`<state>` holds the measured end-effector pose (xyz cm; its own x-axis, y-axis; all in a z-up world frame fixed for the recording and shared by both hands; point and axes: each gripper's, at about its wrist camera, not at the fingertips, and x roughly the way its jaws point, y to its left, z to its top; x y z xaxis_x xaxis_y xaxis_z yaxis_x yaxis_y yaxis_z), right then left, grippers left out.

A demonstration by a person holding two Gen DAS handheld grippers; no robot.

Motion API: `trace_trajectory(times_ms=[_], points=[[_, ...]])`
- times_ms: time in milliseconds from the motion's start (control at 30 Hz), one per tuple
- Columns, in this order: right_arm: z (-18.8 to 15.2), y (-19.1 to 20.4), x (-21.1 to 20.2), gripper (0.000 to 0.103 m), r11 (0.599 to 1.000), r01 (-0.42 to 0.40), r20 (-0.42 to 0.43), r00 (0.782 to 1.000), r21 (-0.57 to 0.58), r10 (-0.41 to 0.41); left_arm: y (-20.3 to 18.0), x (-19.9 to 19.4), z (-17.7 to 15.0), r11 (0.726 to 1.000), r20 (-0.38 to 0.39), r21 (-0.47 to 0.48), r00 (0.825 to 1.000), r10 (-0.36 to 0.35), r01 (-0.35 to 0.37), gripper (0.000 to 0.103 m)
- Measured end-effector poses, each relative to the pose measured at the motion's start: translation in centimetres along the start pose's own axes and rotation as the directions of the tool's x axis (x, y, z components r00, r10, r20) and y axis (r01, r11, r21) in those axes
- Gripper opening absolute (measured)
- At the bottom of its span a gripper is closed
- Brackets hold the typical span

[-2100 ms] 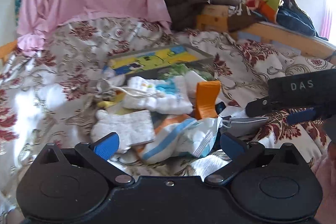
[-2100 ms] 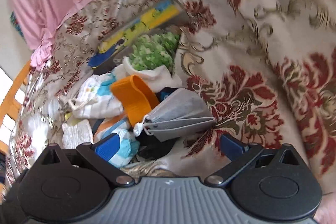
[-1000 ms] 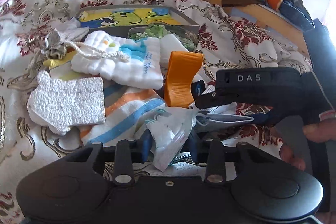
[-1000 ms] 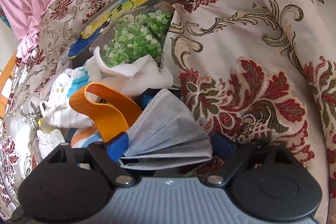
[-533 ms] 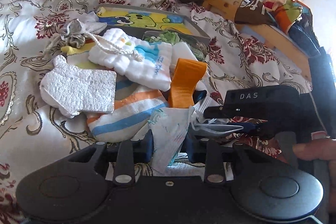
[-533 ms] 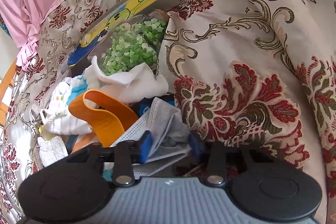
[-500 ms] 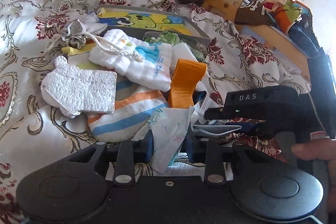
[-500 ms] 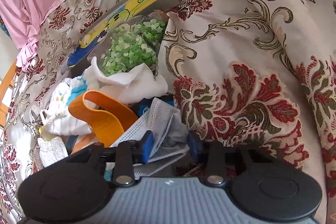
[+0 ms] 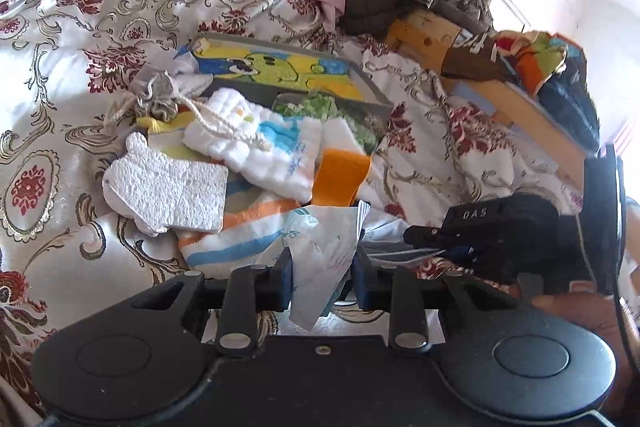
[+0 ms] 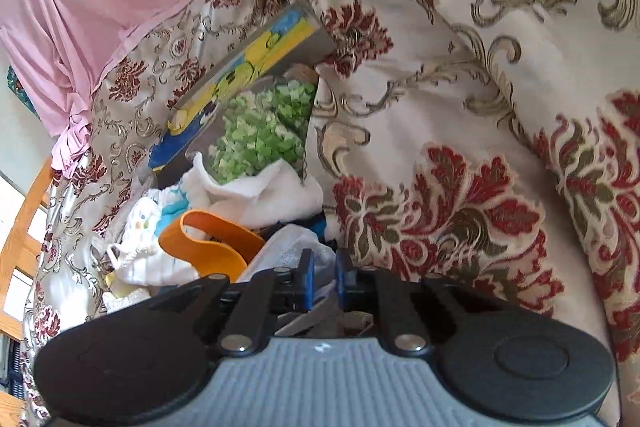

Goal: Organize soft objects
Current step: 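Close the right tool on the grey mask while the left tool closes on the white bag, then lift and carry the mask with the right tool while the left tool carries the bag to the cartoon tray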

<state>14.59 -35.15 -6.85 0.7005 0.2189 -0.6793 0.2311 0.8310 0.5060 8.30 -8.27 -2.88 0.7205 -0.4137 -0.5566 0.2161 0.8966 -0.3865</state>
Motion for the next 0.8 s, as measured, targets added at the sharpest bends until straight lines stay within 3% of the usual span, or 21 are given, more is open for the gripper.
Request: trace_trajectory(times_ms=[200, 333, 433, 500, 567, 633, 700, 800], points=[[-0.2, -0.2, 0.4, 0.015, 1.0, -0.02, -0.042, 0.999, 0.011, 0.021, -0.3, -0.8, 0.1, 1.0, 0.013, -0.008, 1.0, 0.002, -0.002, 0.031], [-0.6, -0.5, 1.8, 0.035, 0.996, -0.066, -0.157, 0.985, 0.06, 0.075, -0.4, -1.3, 0.4, 1.0, 0.029, -0.005, 1.0, -0.002, 0.002, 0.031], [-0.8, 0.0, 2.2, 0.049, 0.997, -0.071, -0.176, 0.981, 0.042, 0.078, -0.3, -1.5, 0.5, 1.0, 0.034, -0.01, 0.999, 0.0, 0.0, 0.031], [-0.9, 0.1, 2.6, 0.051, 0.998, -0.062, -0.186, 0.98, 0.035, 0.067, -0.3, -1.5, 0.6, 1.0, 0.036, -0.013, 0.999, 0.0, 0.0, 0.031], [-0.9, 0.0, 2.4, 0.056, 0.998, -0.047, -0.173, 0.983, 0.041, 0.054, -0.2, -1.5, 0.6, 1.0, 0.037, -0.012, 0.999, 0.0, 0.0, 0.031], [-0.8, -0.3, 2.0, 0.072, 0.996, -0.055, -0.138, 0.988, 0.063, 0.063, -0.2, -1.6, 0.7, 1.0, 0.038, -0.014, 0.999, 0.0, 0.0, 0.031], [-0.6, -0.5, 1.8, 0.082, 0.995, -0.062, -0.109, 0.992, 0.072, 0.07, -0.2, -1.7, 0.7, 1.0, 0.042, -0.015, 0.999, -0.002, 0.002, 0.031], [-0.4, -0.2, 2.2, 0.085, 0.996, -0.069, -0.102, 0.992, 0.062, 0.075, -0.3, -1.8, 0.9, 1.0, 0.052, -0.019, 0.999, -0.005, 0.006, 0.031]])
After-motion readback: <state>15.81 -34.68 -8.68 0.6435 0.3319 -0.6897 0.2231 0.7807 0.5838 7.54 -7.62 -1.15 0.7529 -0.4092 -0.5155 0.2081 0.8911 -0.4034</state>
